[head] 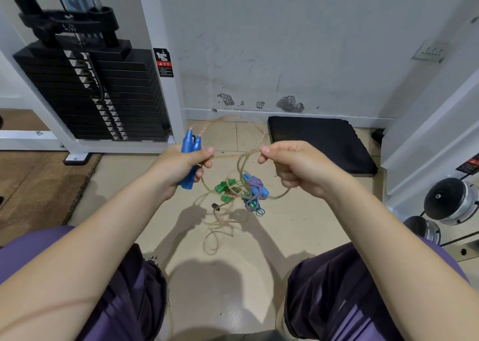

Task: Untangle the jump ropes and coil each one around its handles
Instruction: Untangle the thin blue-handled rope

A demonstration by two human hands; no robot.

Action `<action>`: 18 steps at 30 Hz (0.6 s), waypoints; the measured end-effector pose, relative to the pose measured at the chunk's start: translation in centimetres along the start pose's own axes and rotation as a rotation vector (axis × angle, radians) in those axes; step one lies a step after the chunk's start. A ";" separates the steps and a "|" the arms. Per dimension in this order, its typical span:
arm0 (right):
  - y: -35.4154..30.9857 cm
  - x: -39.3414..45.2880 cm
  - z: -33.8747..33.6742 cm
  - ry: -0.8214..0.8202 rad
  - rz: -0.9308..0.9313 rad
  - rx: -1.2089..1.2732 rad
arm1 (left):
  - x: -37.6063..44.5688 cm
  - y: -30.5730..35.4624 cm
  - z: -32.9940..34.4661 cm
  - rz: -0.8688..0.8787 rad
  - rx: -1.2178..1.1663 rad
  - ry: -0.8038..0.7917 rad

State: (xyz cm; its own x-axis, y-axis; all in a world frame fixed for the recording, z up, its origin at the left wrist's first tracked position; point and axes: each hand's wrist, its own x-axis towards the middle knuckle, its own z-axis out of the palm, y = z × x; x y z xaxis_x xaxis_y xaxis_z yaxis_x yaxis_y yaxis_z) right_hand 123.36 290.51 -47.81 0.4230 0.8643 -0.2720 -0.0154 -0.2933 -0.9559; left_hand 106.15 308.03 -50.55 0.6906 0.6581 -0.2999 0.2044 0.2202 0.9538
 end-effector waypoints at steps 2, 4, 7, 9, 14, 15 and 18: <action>0.0 -0.1 -0.3 0.020 0.010 -0.116 | 0.2 -0.2 -0.4 -0.020 0.053 0.032; 0.0 -0.3 0.0 -0.007 0.012 -0.147 | 0.1 -0.5 -0.3 -0.042 0.195 0.019; -0.1 -0.5 1.0 -0.060 -0.033 -0.204 | -0.4 -0.7 0.2 0.049 0.435 -0.029; -0.3 -0.6 1.5 -0.092 -0.085 -0.236 | -1.2 -0.6 0.9 0.223 0.468 -0.157; -0.6 -0.6 2.1 -0.032 -0.176 -0.254 | -1.7 -1.0 2.3 0.286 0.373 -0.346; -0.6 -0.6 2.1 0.022 -0.186 -0.263 | -1.7 -0.9 2.2 0.254 0.330 -0.344; -0.7 -0.2 1.3 0.202 -0.206 -0.175 | -1.6 -0.3 1.6 0.180 0.378 -0.350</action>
State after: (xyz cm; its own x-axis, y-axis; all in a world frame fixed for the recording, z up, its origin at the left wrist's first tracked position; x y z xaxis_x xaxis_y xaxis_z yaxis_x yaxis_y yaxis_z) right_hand 122.12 291.07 -47.22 0.5723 0.8195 -0.0307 0.2375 -0.2015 -0.9503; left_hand 106.11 305.79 -50.37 0.9143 0.3681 -0.1690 0.2521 -0.1904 0.9488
